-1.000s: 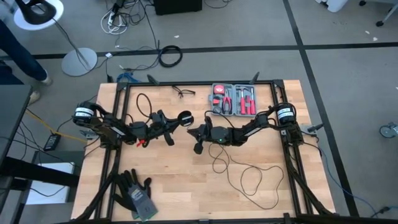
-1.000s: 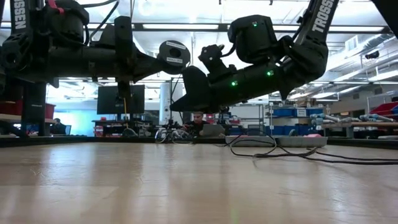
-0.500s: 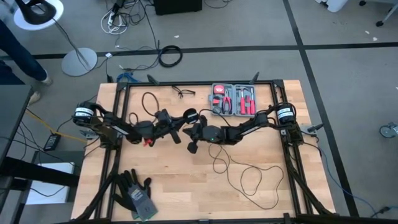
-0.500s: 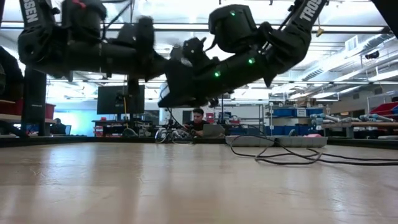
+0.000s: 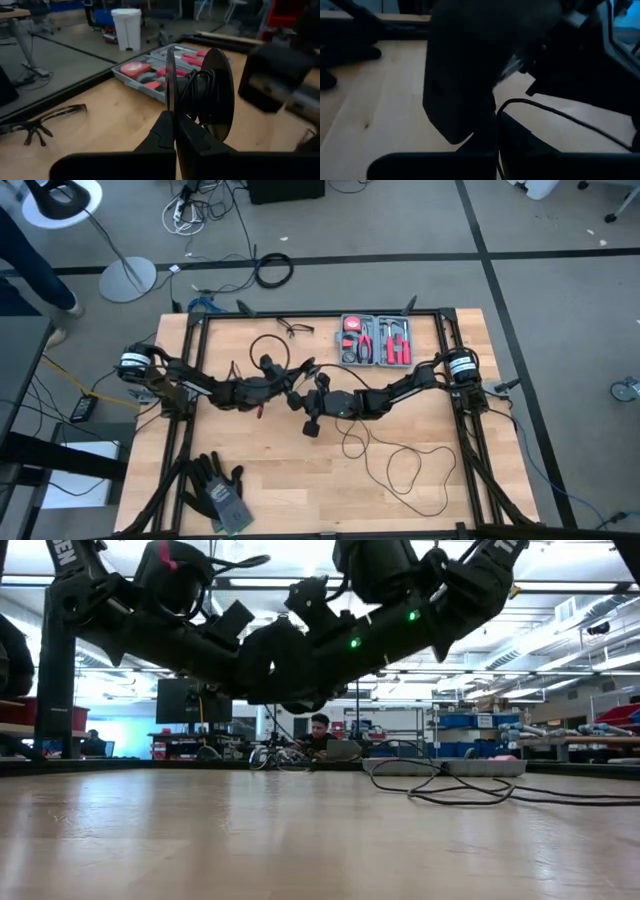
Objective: Coil cords
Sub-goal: Coil the black wire onto the spool
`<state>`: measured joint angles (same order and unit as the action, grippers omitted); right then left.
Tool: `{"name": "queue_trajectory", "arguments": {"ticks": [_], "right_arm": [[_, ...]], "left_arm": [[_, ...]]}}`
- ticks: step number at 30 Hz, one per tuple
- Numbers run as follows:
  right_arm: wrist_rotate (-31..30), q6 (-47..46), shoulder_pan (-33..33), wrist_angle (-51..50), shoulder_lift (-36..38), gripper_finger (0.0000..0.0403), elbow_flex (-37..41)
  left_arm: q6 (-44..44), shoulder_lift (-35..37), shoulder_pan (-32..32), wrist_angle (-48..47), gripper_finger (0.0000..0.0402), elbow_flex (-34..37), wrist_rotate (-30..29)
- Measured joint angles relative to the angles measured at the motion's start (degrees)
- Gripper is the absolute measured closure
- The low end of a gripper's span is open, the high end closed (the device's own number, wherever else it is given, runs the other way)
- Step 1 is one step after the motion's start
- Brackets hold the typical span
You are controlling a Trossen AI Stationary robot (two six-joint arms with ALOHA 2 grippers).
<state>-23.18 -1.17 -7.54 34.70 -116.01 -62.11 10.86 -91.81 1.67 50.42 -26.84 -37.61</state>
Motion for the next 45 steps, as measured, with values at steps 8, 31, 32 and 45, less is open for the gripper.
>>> {"name": "queue_trajectory", "arguments": {"ticks": [8, 31, 32, 45], "right_arm": [[-1.68, 1.49, -0.28, -8.60, 5.94, 0.0403, -0.08], [-15.63, -13.24, -0.79, -27.63, 17.95, 0.0402, 9.72], [-13.47, -13.52, -0.95, -22.95, 17.79, 0.0401, 11.23], [0.01, -9.61, 0.47, 4.14, 10.13, 0.0332, 16.72]], "left_arm": [[-0.21, 0.00, -0.04, -7.85, 0.0401, -0.34, 2.73], [5.91, 3.60, 2.28, 13.14, 0.0401, 7.60, 13.93], [5.93, 3.56, 2.37, 16.45, 0.0401, 8.97, 14.00], [5.55, 3.58, 2.47, 30.65, 0.0401, 13.90, 7.52]]}}
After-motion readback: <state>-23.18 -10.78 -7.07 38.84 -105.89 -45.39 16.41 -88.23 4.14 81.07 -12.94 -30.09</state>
